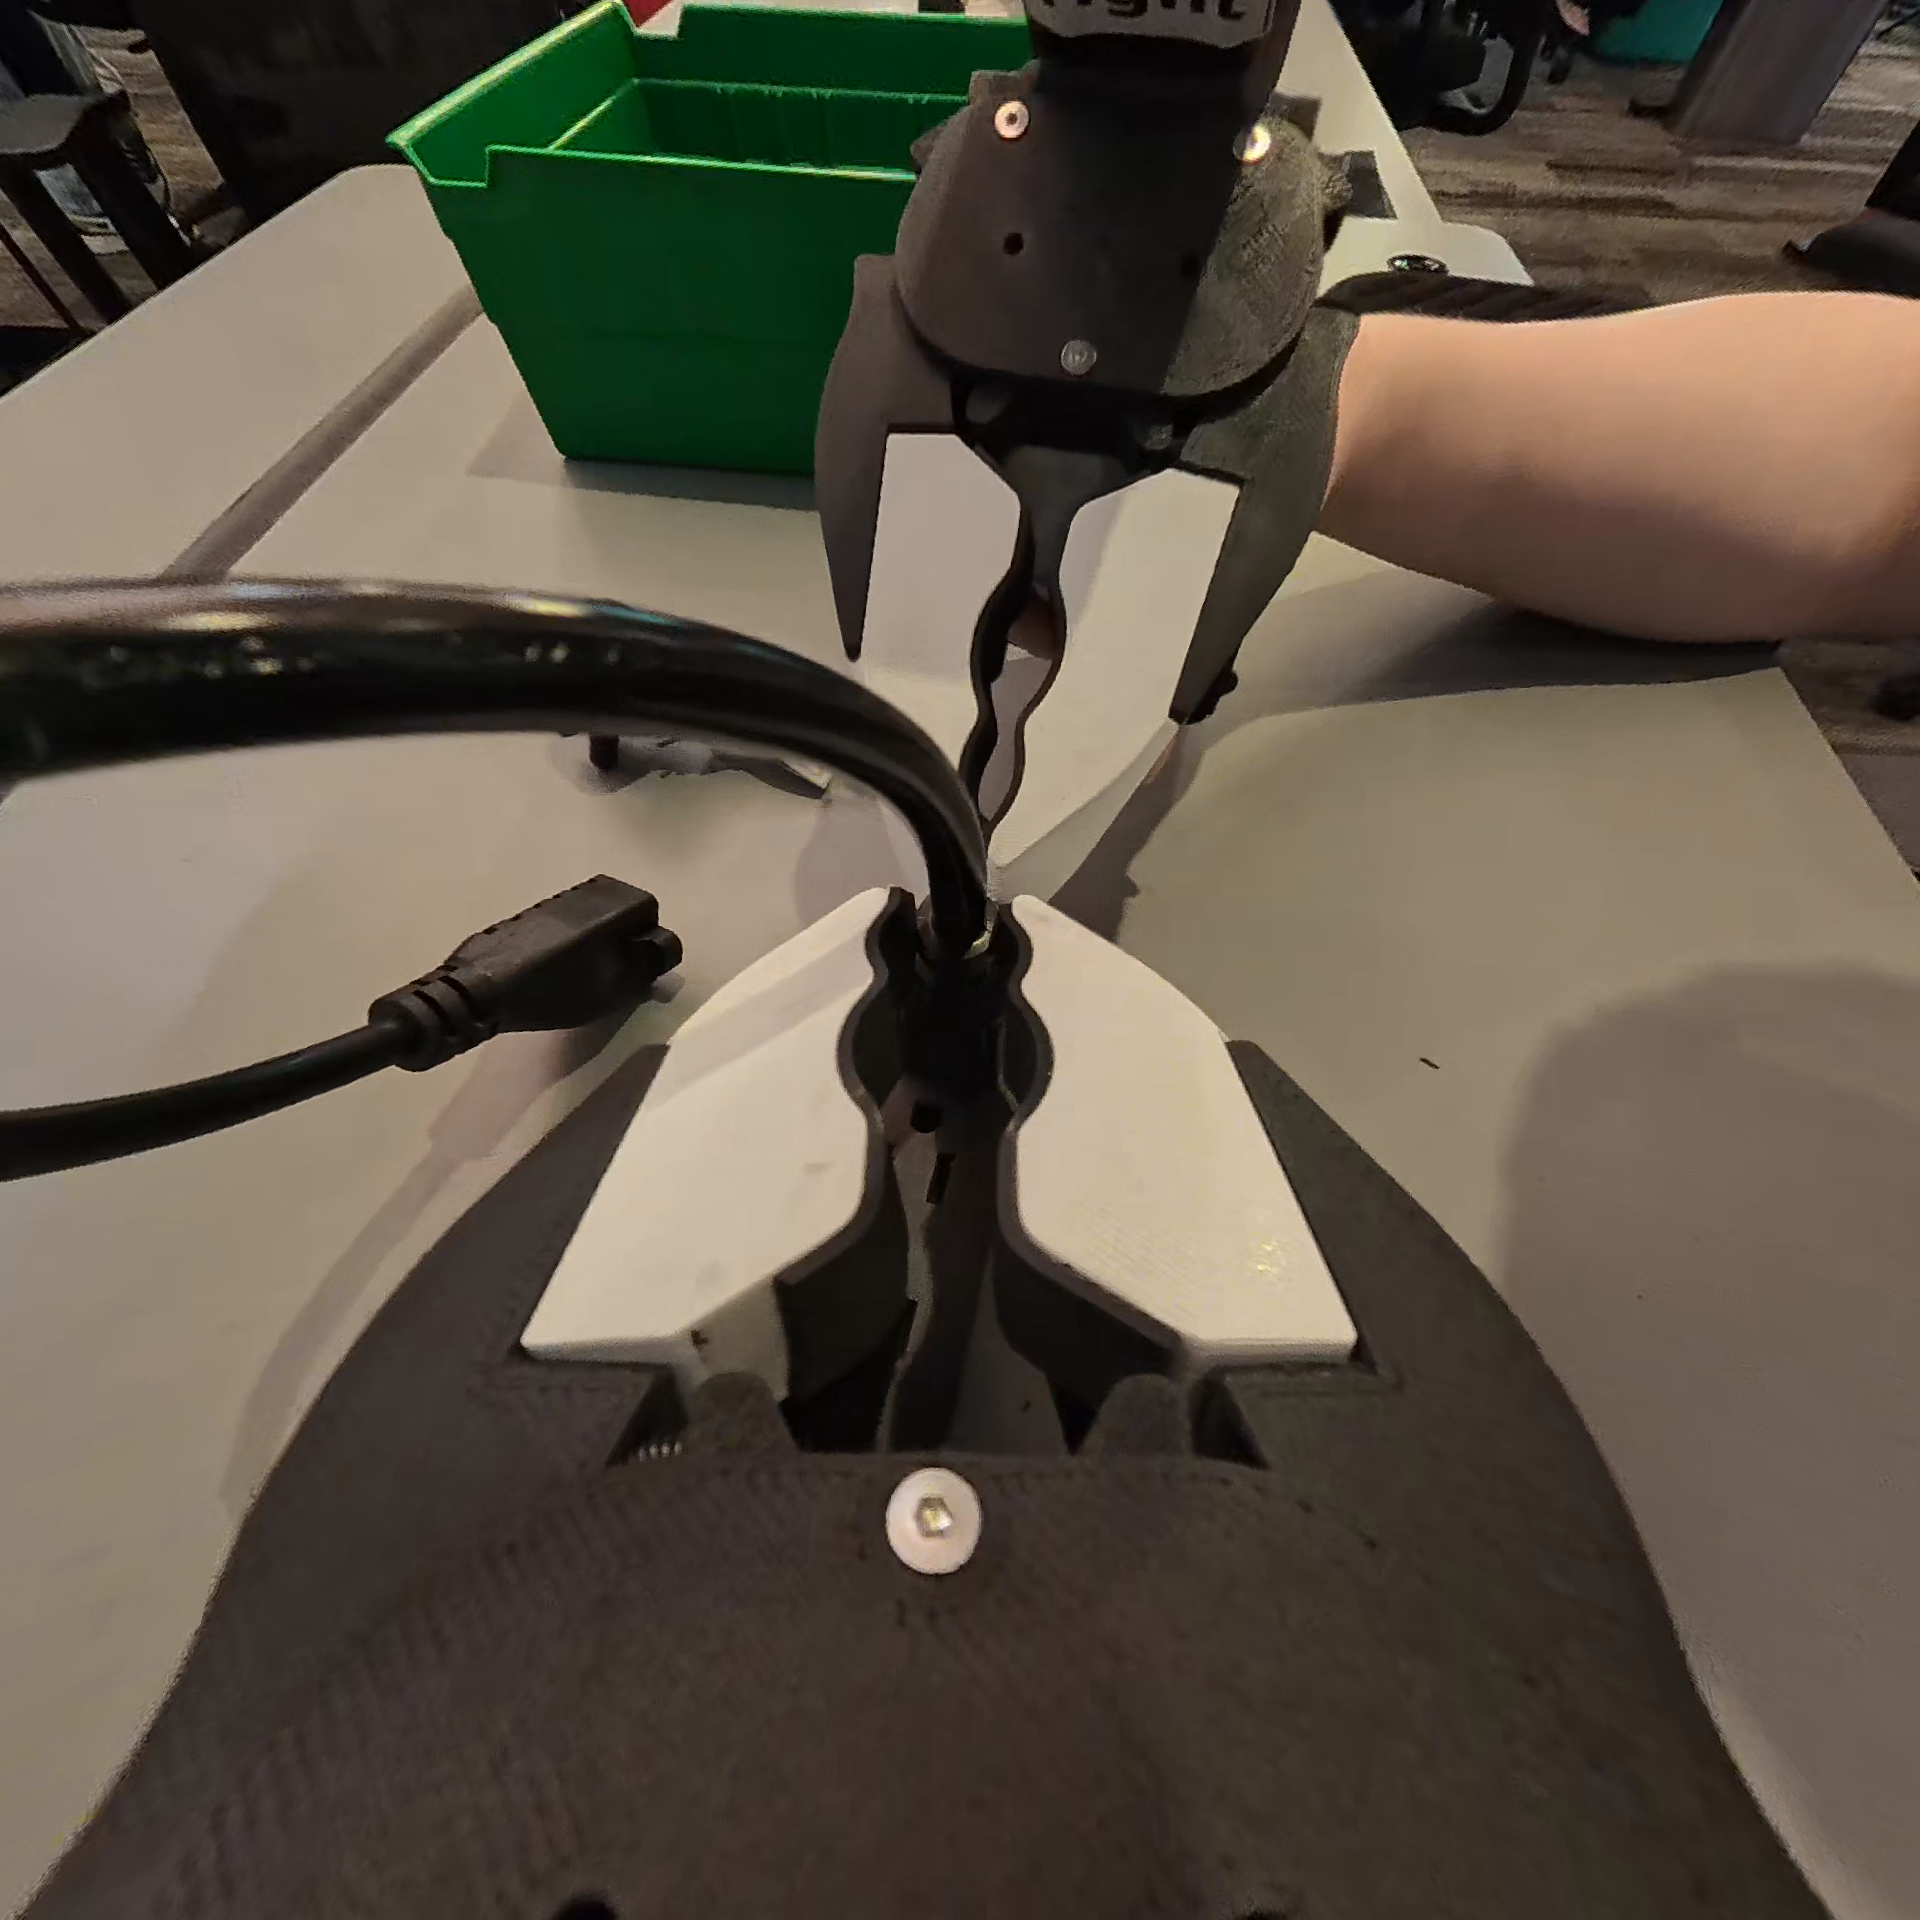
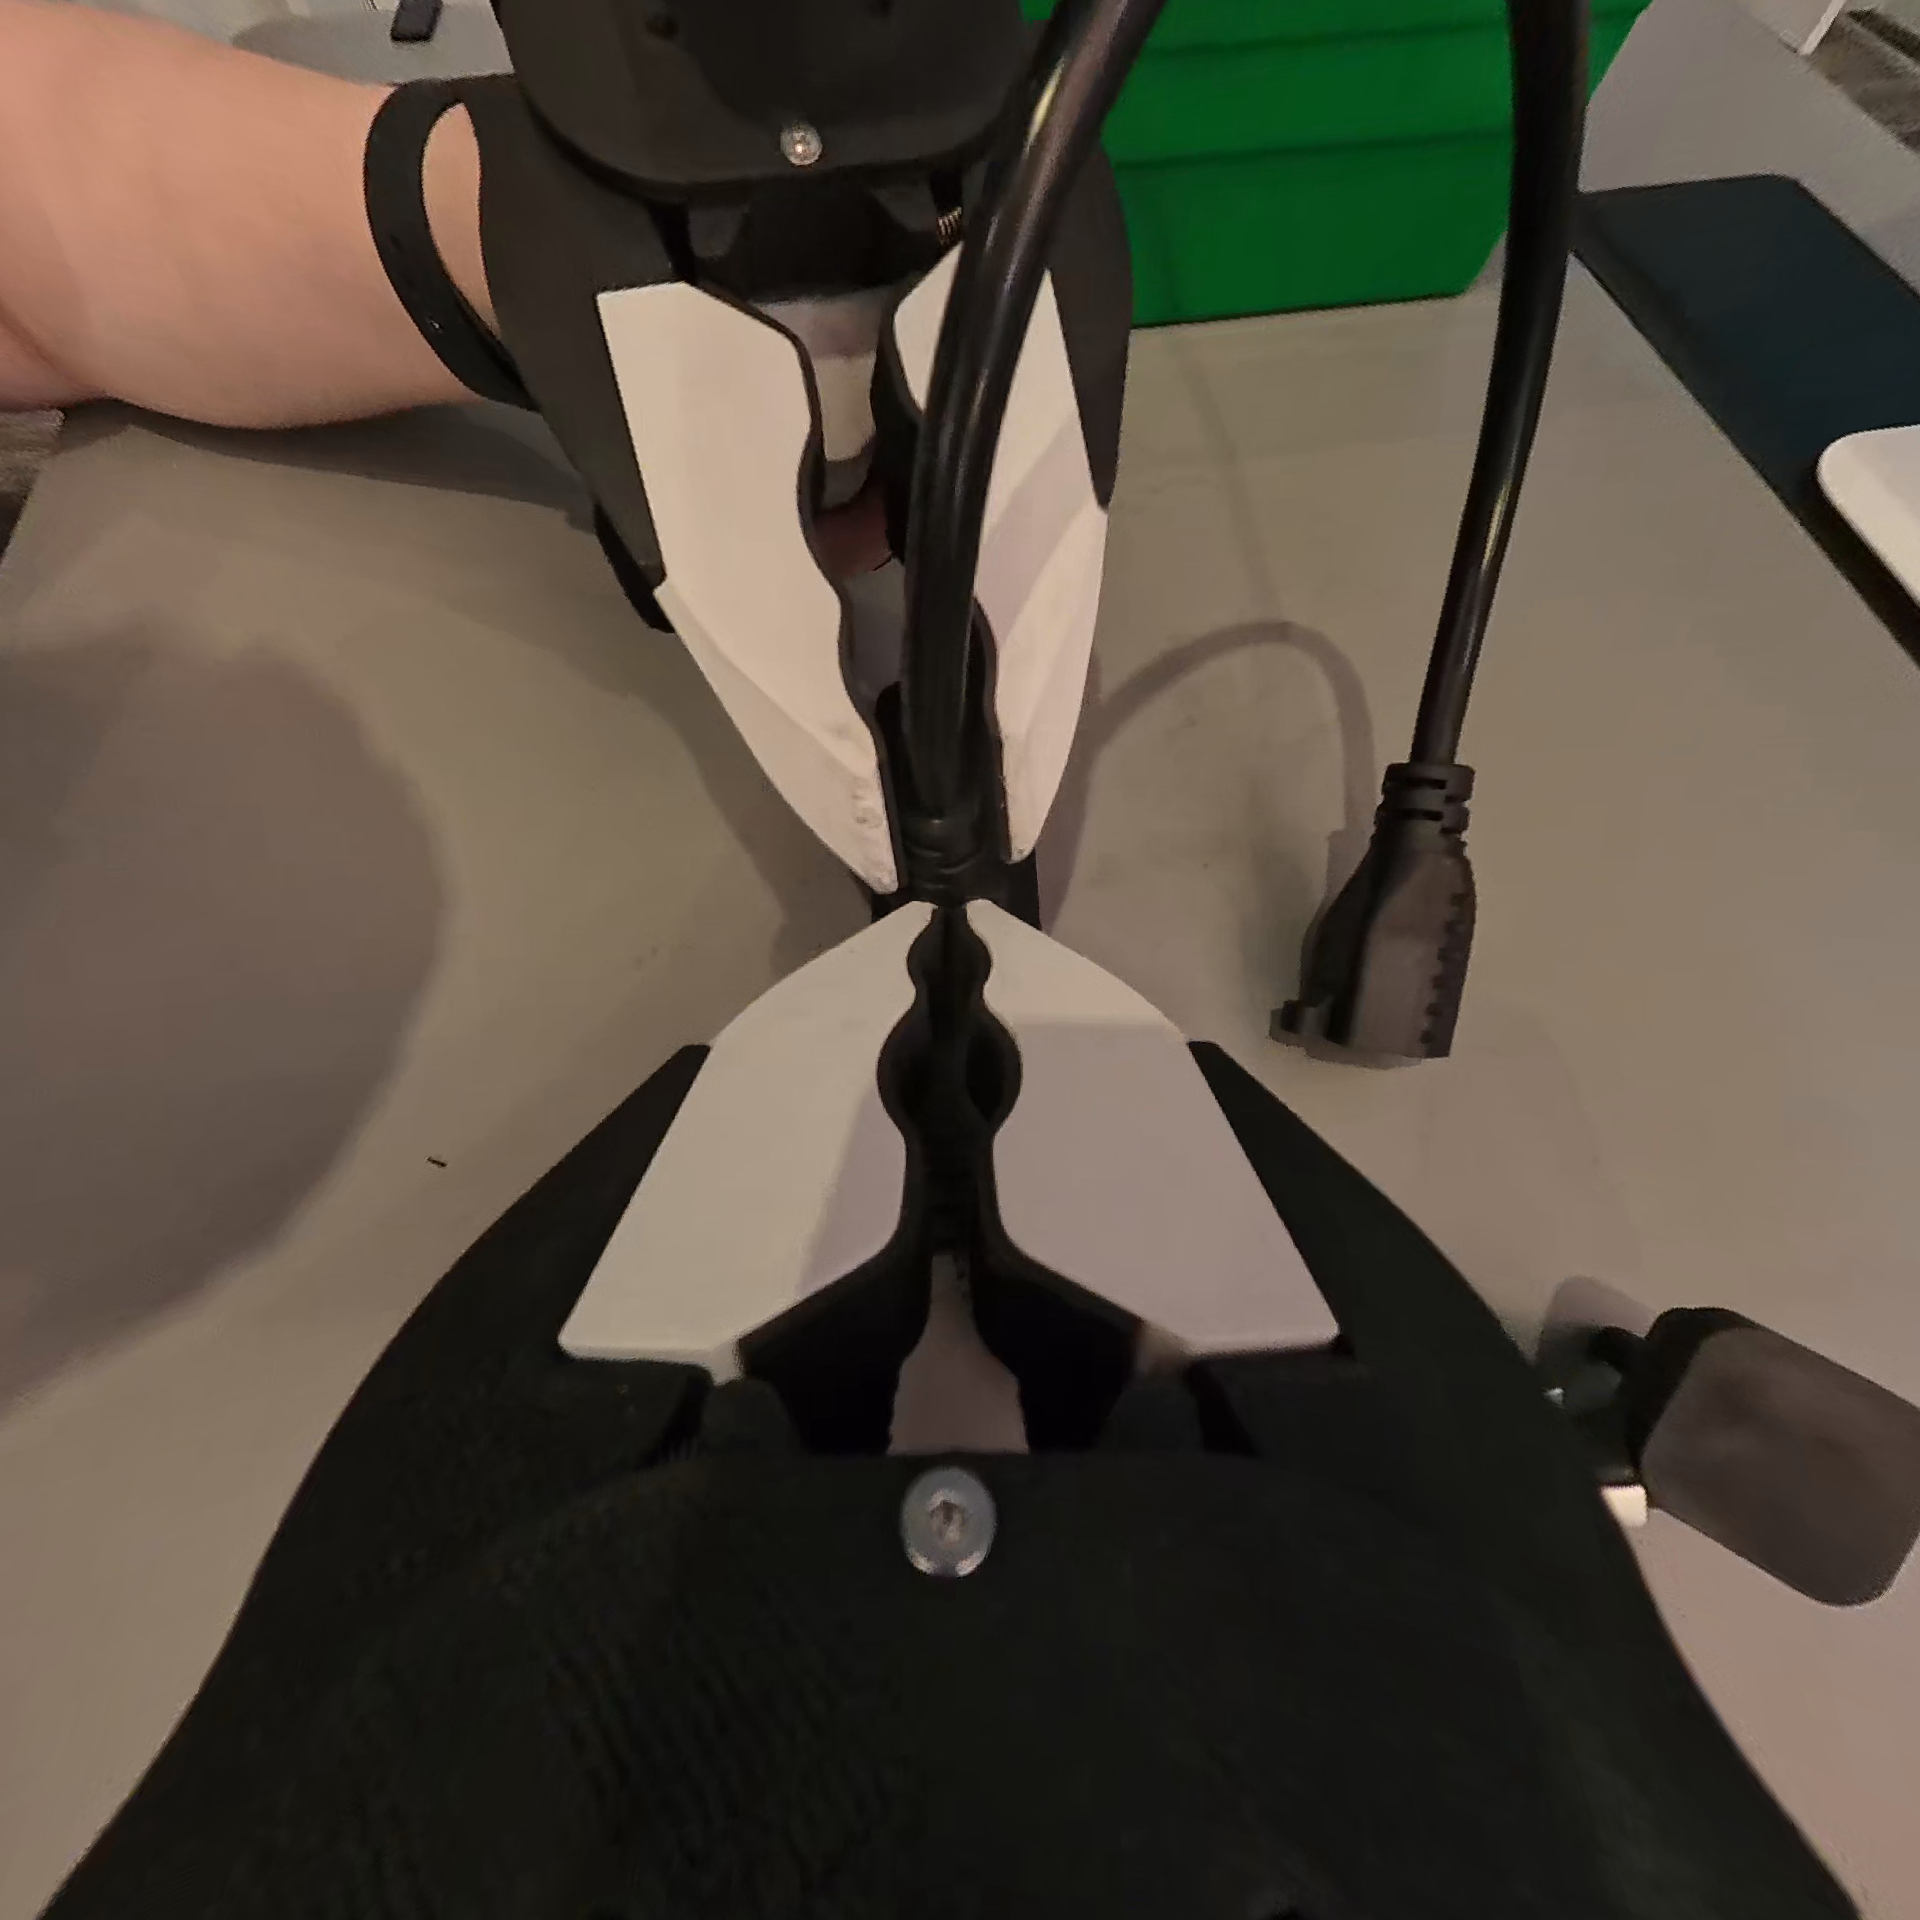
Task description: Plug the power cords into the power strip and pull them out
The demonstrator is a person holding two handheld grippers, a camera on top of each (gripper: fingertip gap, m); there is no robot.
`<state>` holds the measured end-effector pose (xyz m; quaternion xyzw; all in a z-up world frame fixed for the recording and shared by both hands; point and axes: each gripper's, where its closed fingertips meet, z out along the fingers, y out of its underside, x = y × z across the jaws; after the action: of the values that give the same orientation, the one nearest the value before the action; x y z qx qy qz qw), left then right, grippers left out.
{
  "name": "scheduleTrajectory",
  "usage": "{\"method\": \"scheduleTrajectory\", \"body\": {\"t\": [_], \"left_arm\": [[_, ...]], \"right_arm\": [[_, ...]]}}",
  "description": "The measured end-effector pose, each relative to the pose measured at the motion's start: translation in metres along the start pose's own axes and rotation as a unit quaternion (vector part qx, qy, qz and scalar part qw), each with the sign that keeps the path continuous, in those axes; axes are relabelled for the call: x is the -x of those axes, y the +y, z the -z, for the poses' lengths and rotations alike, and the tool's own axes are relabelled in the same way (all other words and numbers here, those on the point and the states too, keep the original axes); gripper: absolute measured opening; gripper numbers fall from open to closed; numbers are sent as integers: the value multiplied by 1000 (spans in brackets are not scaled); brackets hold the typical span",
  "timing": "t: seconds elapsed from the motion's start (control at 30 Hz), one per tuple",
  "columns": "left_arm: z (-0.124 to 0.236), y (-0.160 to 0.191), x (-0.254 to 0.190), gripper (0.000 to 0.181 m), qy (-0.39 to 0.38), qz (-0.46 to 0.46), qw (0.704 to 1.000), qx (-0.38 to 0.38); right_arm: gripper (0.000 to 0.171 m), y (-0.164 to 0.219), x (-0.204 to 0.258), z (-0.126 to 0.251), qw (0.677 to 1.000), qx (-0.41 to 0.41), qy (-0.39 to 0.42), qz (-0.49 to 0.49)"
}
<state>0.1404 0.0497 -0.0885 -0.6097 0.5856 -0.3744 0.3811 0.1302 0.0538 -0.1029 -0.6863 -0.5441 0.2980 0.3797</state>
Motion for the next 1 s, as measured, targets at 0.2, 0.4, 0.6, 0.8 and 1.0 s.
{"method": "scheduleTrajectory", "body": {"t": [0.2,0.4,0.6,0.8,1.0], "left_arm": [[-1,1,0,14,0,-5,1000,25],[-4,1,-3,15,11,14,1000,-6],[-4,2,-4,16,13,18,1000,-17],[-2,3,-5,16,7,13,1000,-15],[-2,2,-4,15,11,-4,1000,-7]], "right_arm": [[2,2,1,0,997,66,20,16],[2,6,2,2,994,112,10,12],[2,6,3,2,994,103,13,13],[2,6,4,1,991,133,12,26],[2,5,3,1,993,109,-15,31]]}}
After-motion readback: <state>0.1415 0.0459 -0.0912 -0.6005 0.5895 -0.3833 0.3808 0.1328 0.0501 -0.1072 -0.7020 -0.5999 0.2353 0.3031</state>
